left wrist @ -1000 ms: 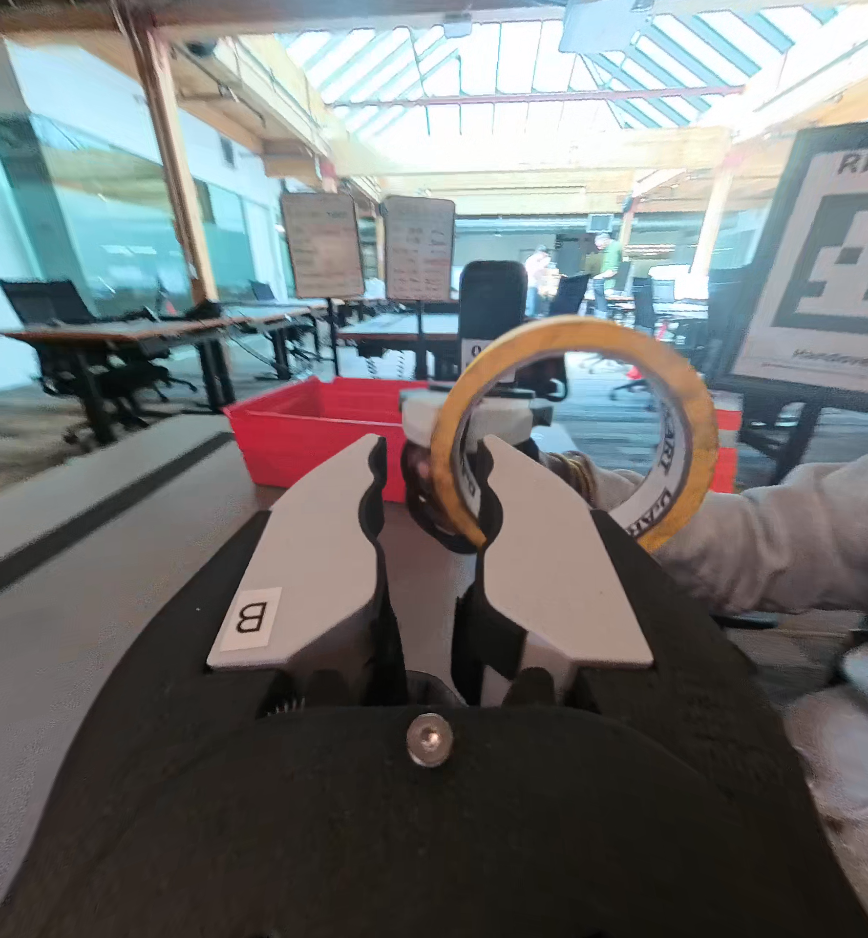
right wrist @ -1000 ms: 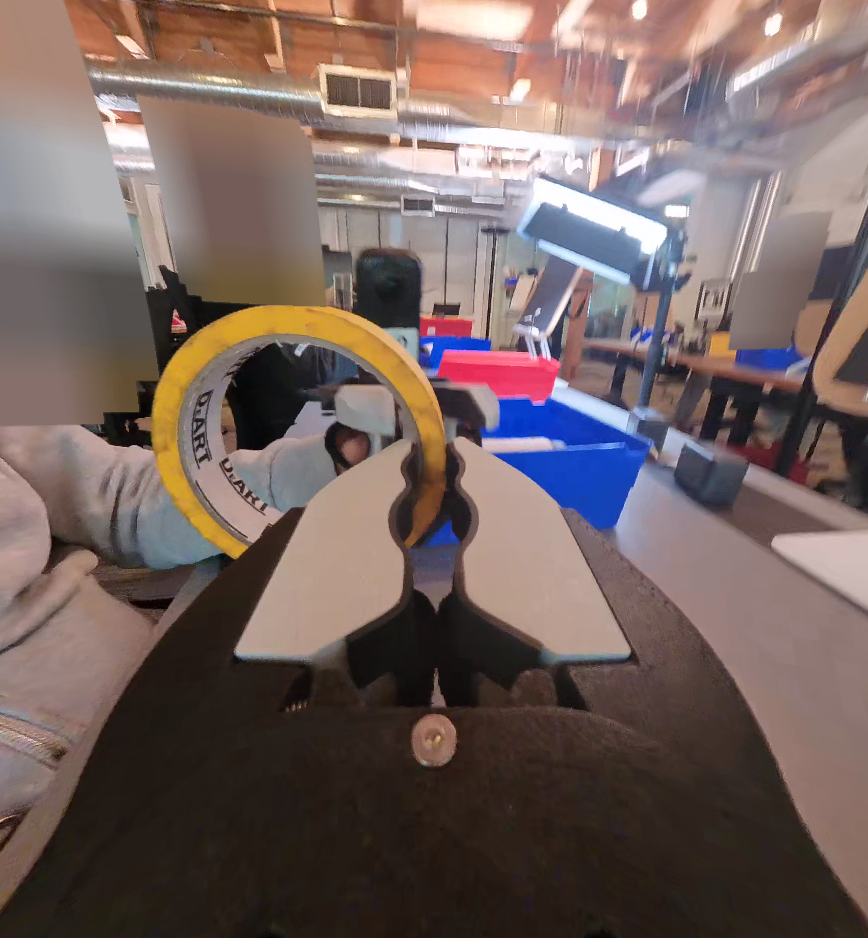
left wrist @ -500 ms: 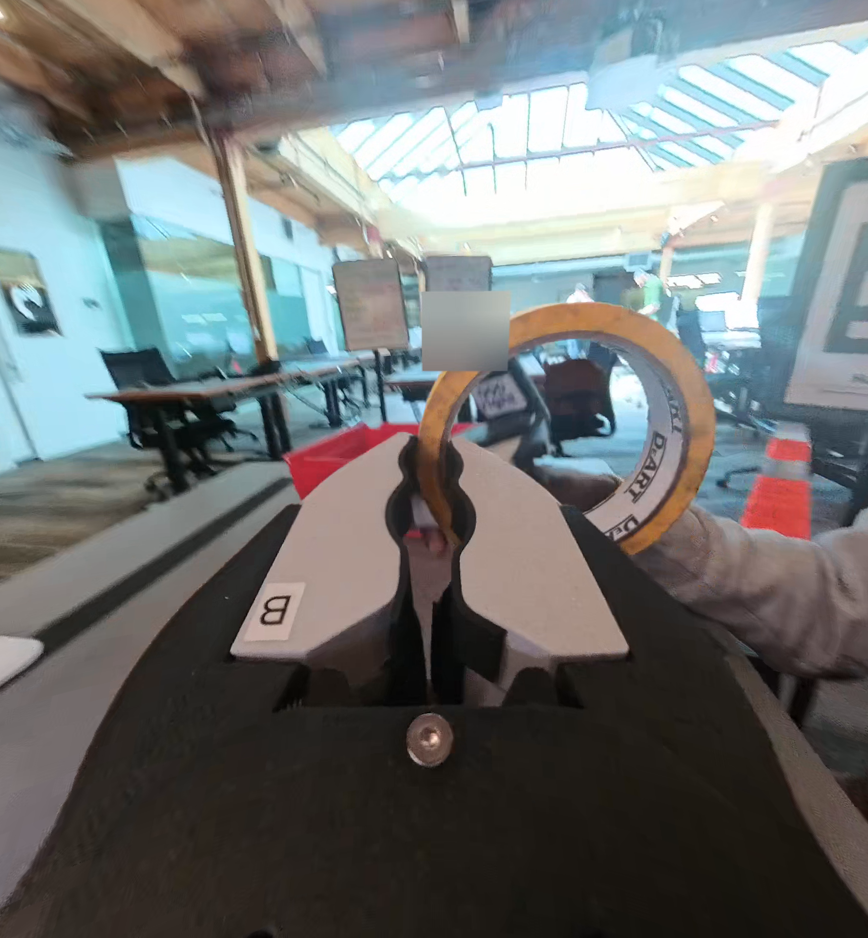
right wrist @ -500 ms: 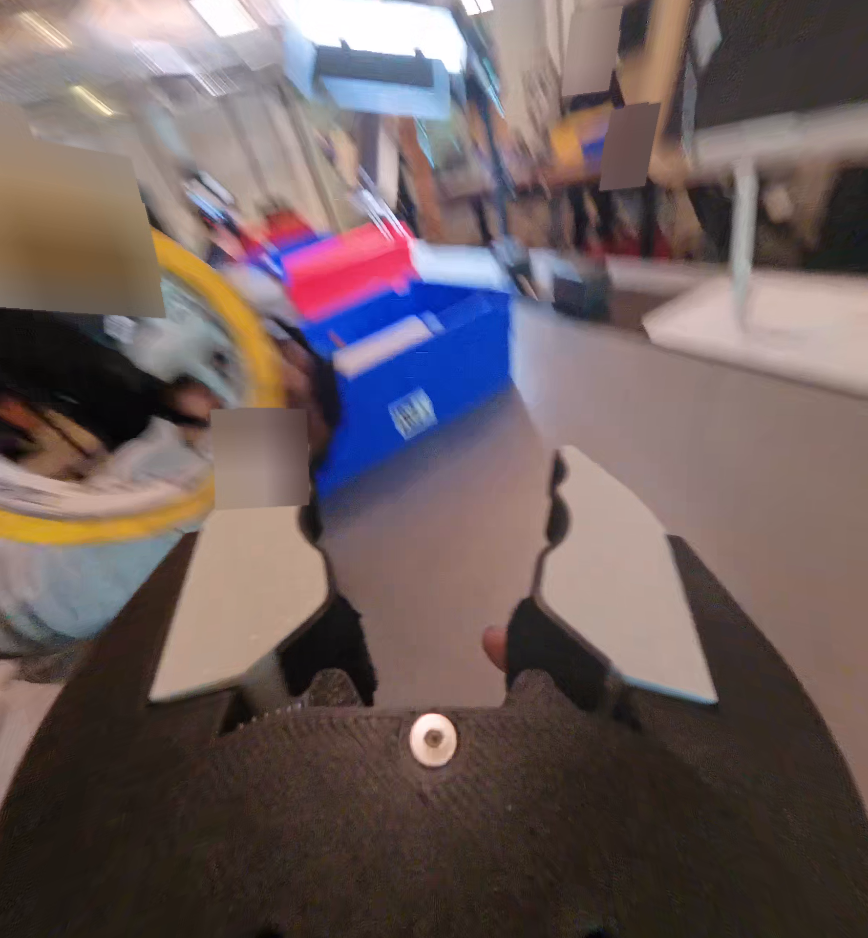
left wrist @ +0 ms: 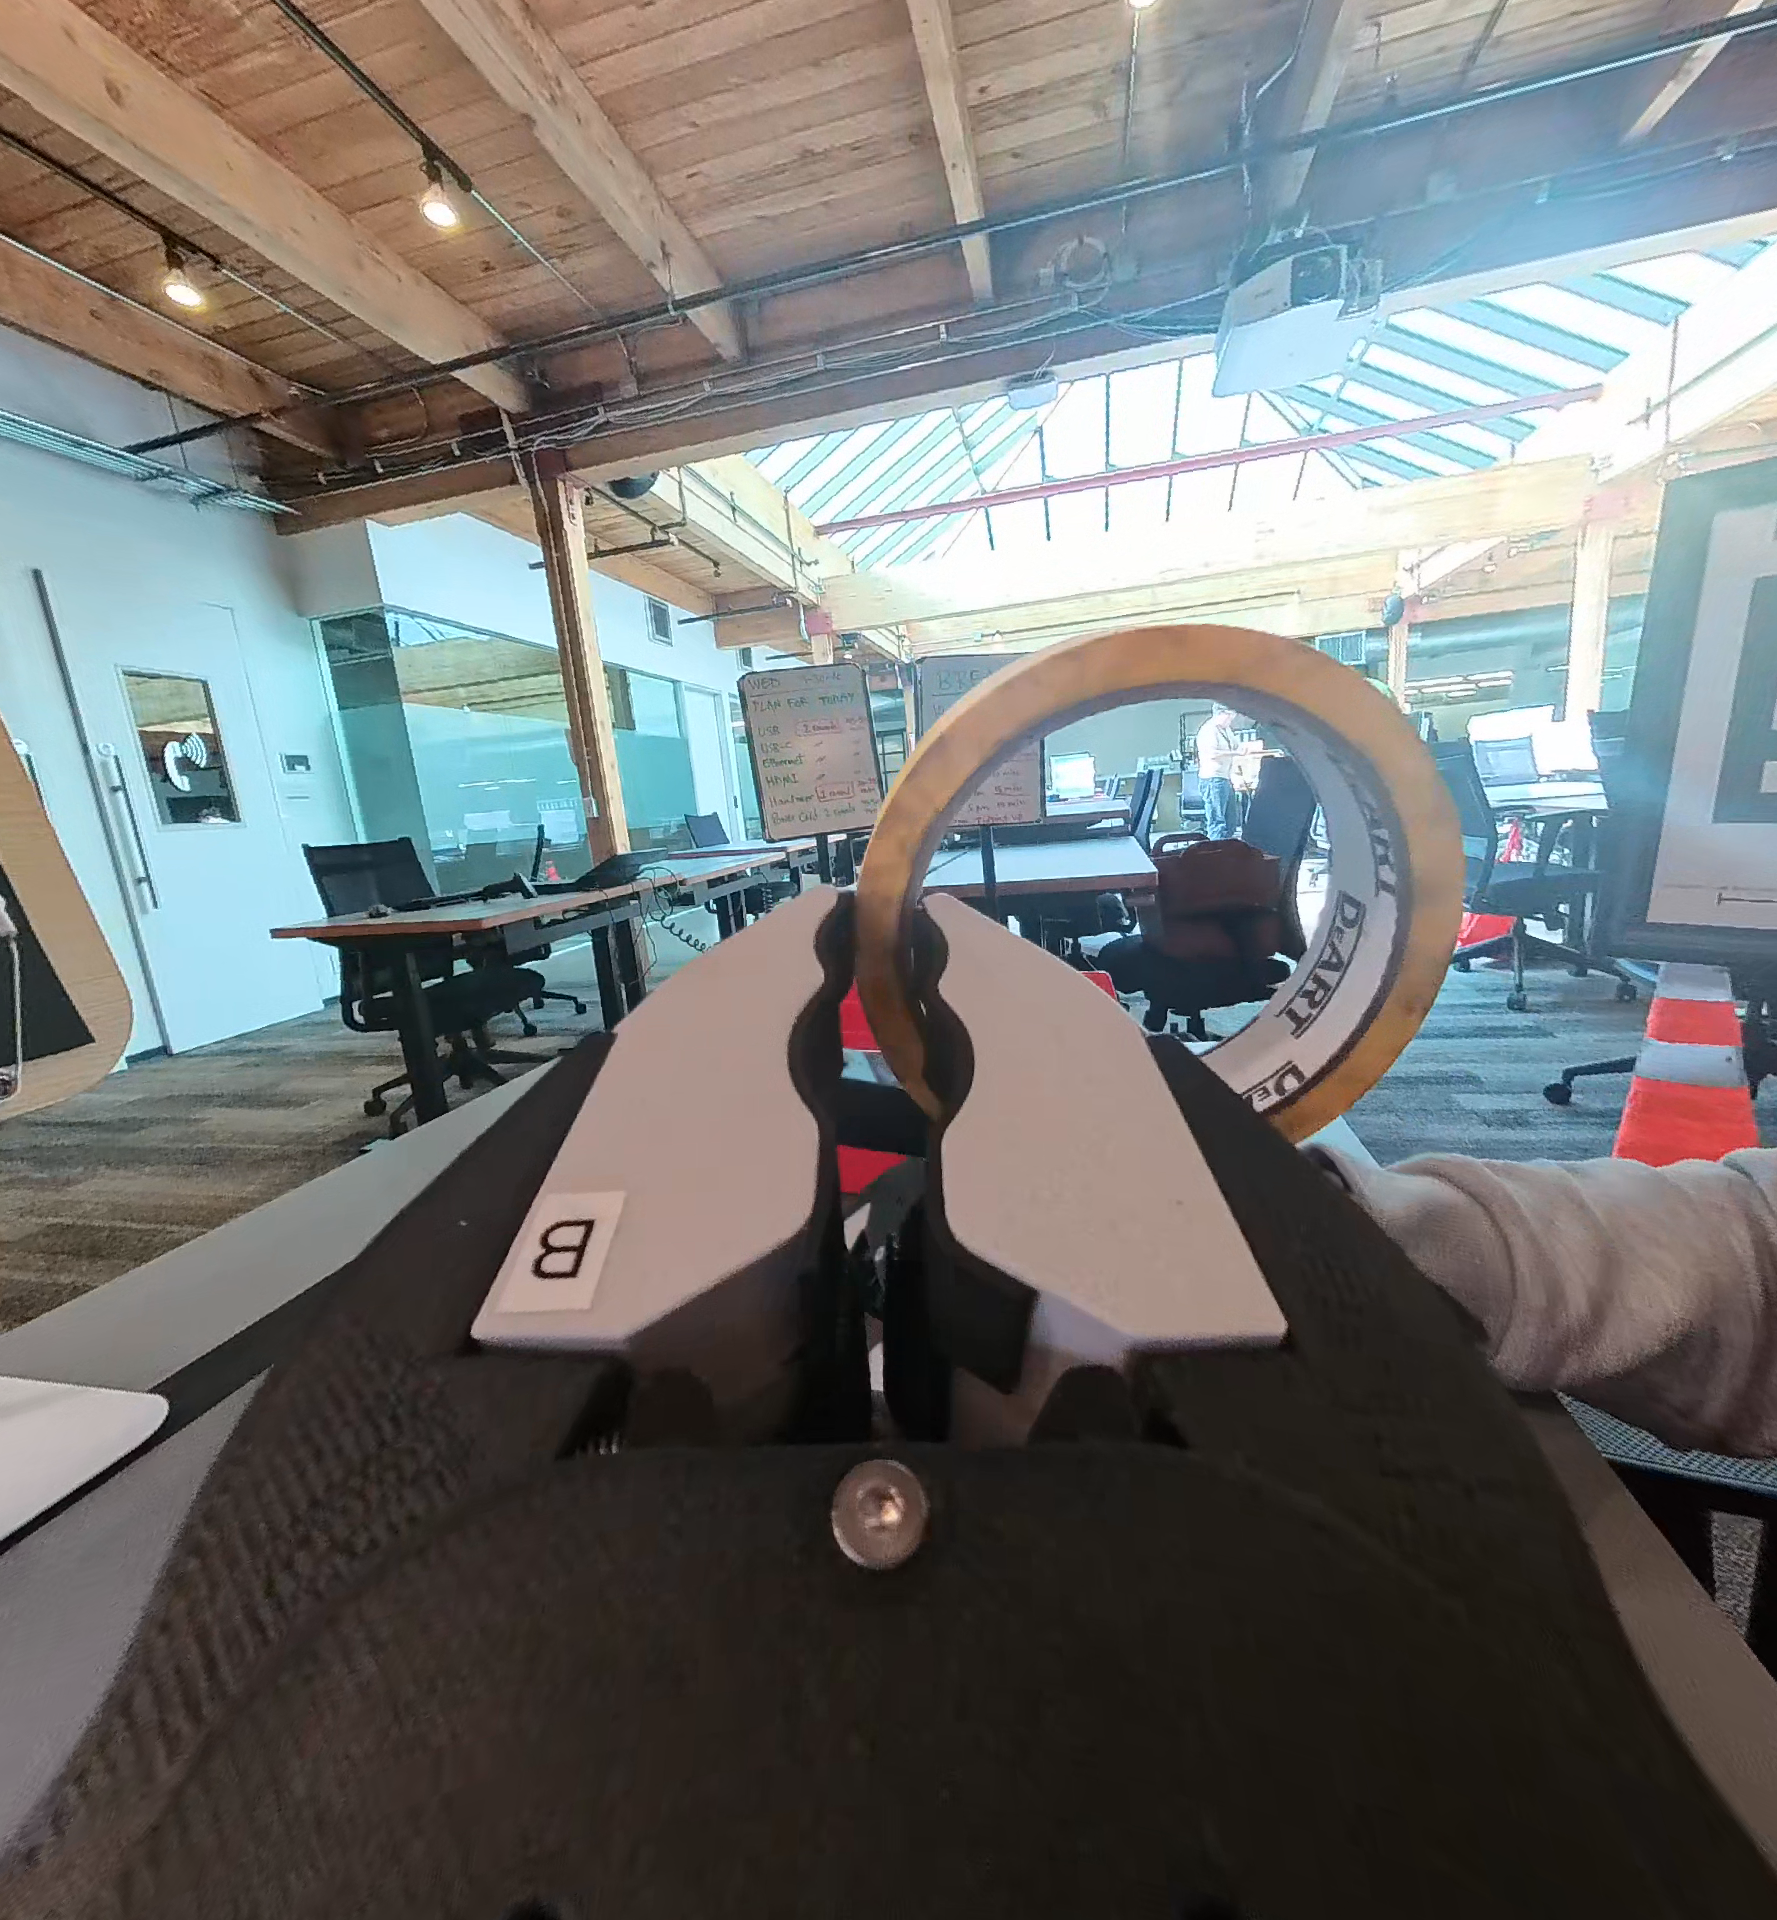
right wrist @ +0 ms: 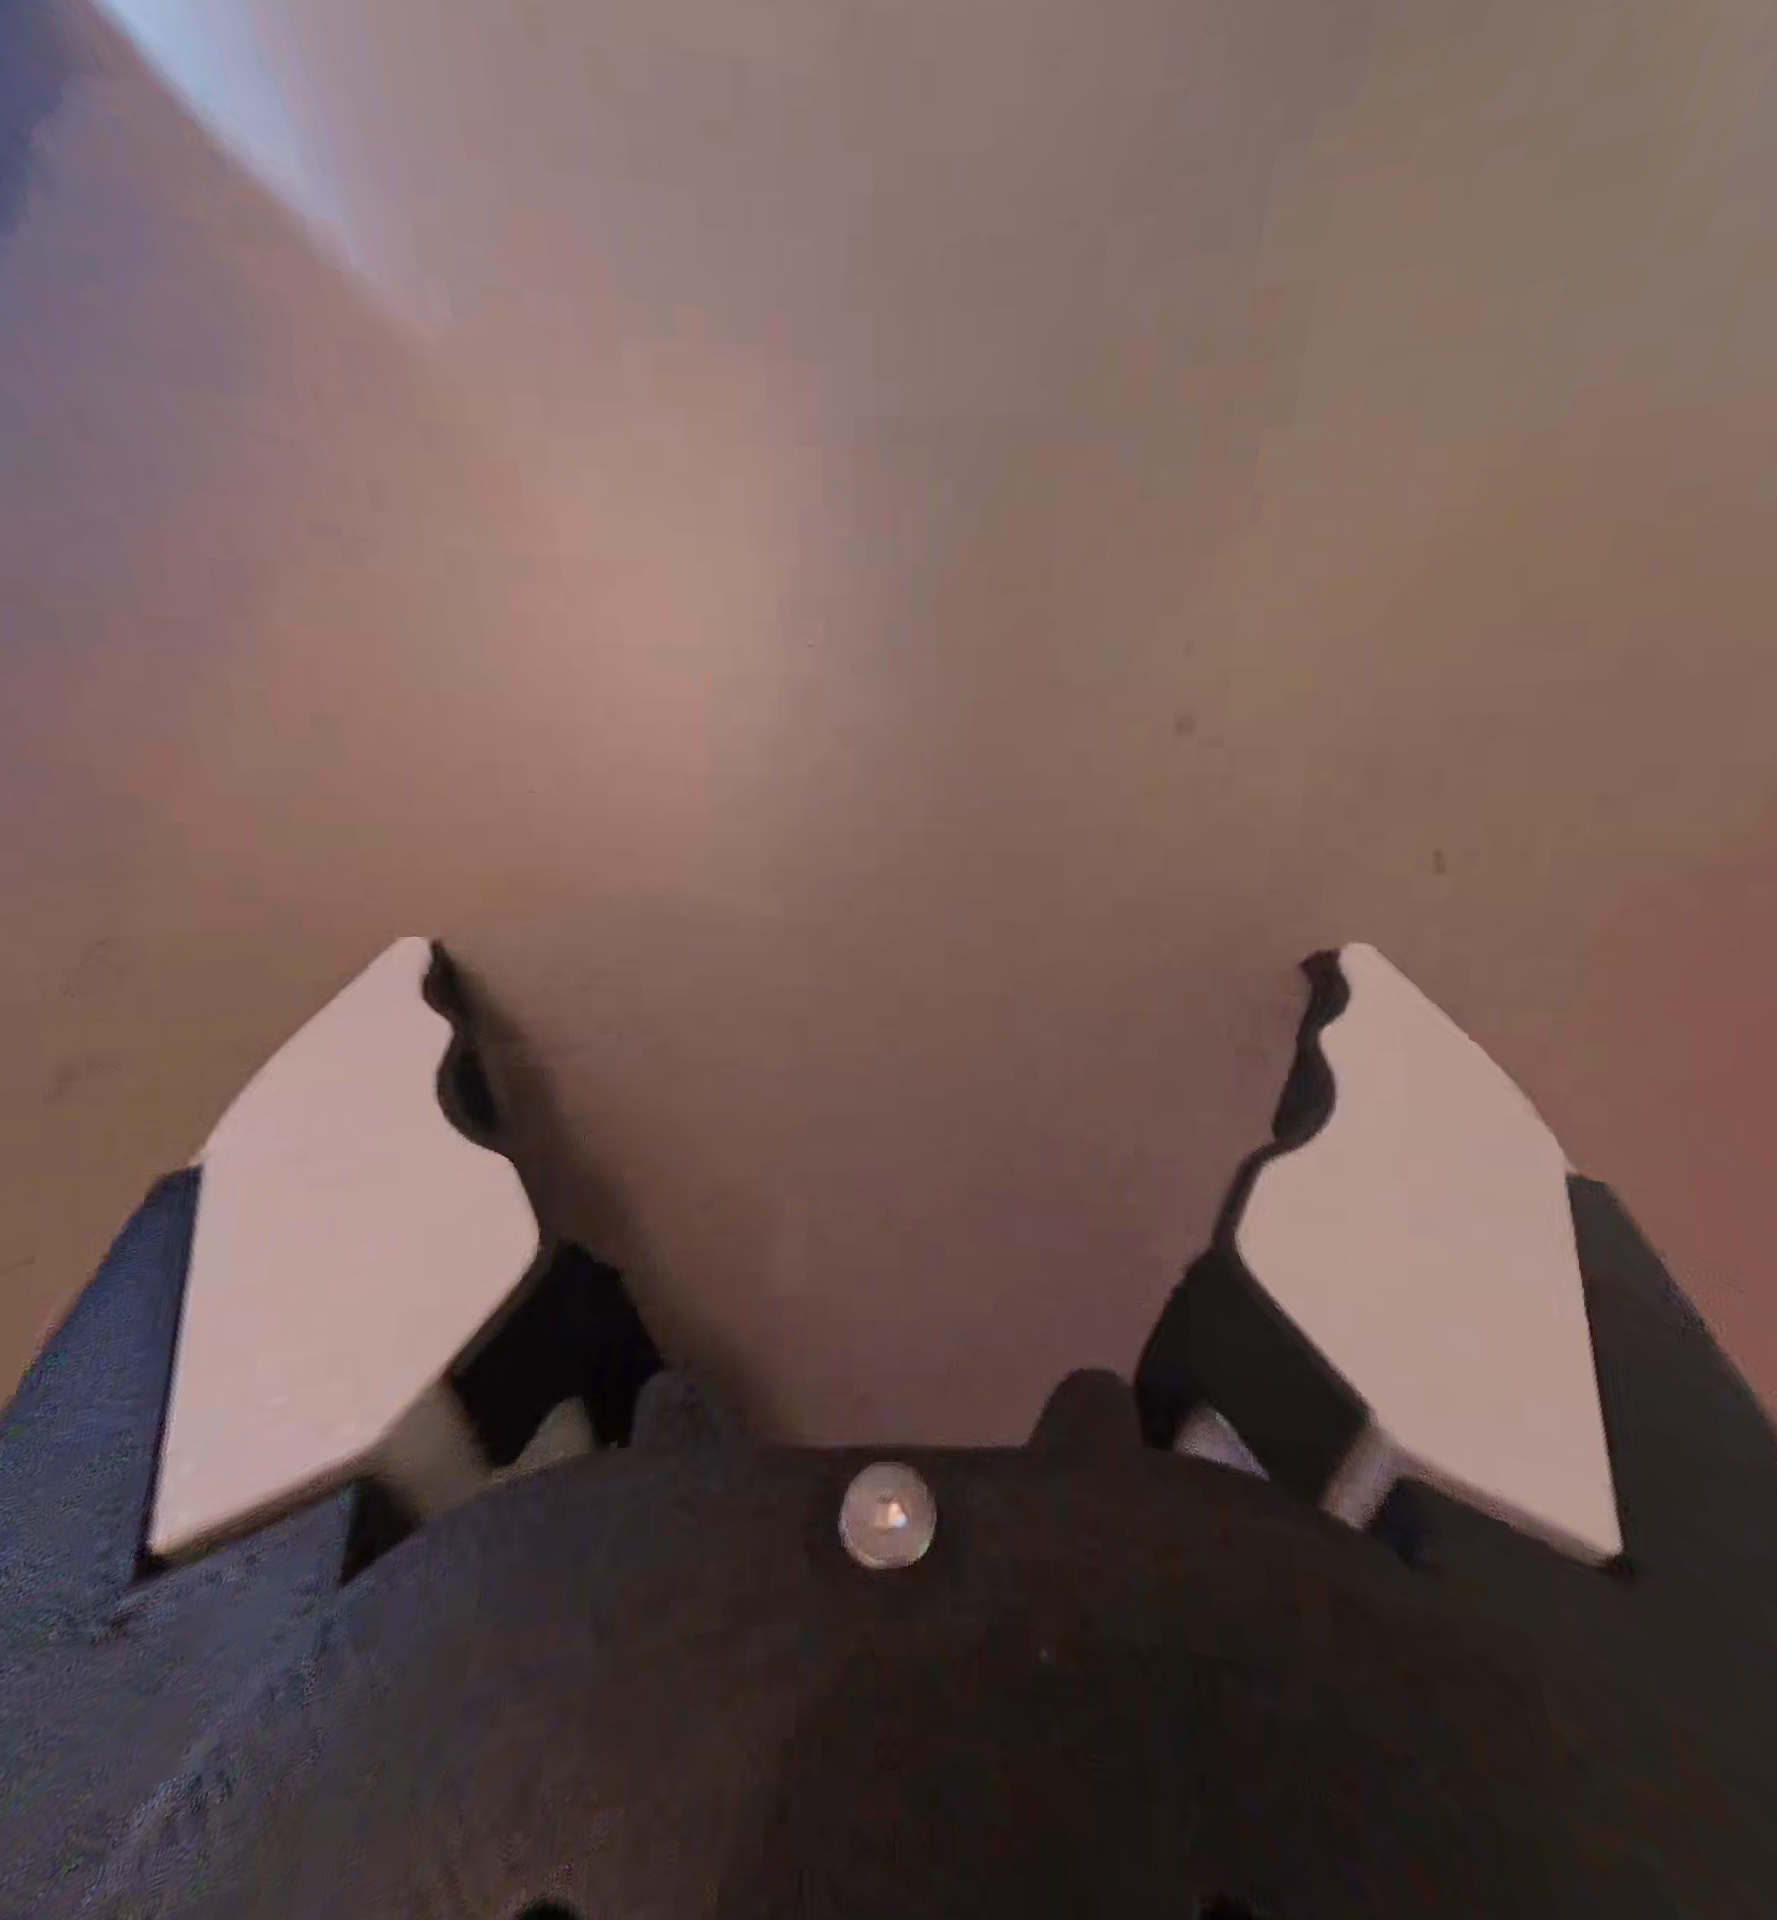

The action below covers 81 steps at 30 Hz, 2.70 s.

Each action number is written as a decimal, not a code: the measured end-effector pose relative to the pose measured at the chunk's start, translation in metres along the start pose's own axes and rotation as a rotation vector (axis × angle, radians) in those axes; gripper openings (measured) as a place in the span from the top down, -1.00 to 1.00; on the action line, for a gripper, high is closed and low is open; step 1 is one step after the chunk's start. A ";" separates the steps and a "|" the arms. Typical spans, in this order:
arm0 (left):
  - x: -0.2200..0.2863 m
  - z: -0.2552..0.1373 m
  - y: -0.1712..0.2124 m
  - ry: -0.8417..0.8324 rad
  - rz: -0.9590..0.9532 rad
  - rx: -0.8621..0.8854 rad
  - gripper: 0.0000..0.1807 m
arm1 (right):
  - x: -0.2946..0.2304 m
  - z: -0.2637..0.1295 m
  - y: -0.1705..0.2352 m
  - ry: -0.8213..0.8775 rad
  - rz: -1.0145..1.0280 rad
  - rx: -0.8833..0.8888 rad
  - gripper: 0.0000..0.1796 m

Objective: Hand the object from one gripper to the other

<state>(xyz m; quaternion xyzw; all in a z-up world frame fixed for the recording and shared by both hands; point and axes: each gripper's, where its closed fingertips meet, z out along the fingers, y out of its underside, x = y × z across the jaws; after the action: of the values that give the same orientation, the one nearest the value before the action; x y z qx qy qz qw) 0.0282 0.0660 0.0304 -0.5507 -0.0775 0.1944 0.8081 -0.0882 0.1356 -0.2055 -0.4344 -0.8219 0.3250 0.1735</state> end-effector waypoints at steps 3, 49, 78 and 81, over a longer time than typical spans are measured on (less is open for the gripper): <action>0.000 0.000 0.000 -0.001 -0.005 -0.001 0.89 | 0.006 -0.003 0.004 0.005 0.008 -0.003 -0.63; 0.014 0.006 0.004 0.031 0.109 -0.028 0.89 | 0.008 0.002 0.000 0.023 0.027 -0.005 -0.63; 0.043 0.015 0.035 0.129 0.478 -0.161 0.70 | -0.132 -0.164 -0.035 -1.390 -0.061 0.385 0.88; 0.025 0.017 0.042 0.053 0.194 -0.224 0.60 | -0.119 -0.162 -0.045 -1.261 -0.121 0.529 0.88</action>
<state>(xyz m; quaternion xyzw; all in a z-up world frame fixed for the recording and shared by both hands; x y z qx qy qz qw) 0.0359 0.1045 -0.0039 -0.6474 -0.0236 0.2470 0.7207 0.0434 0.0812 -0.0563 -0.0584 -0.6818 0.6952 -0.2201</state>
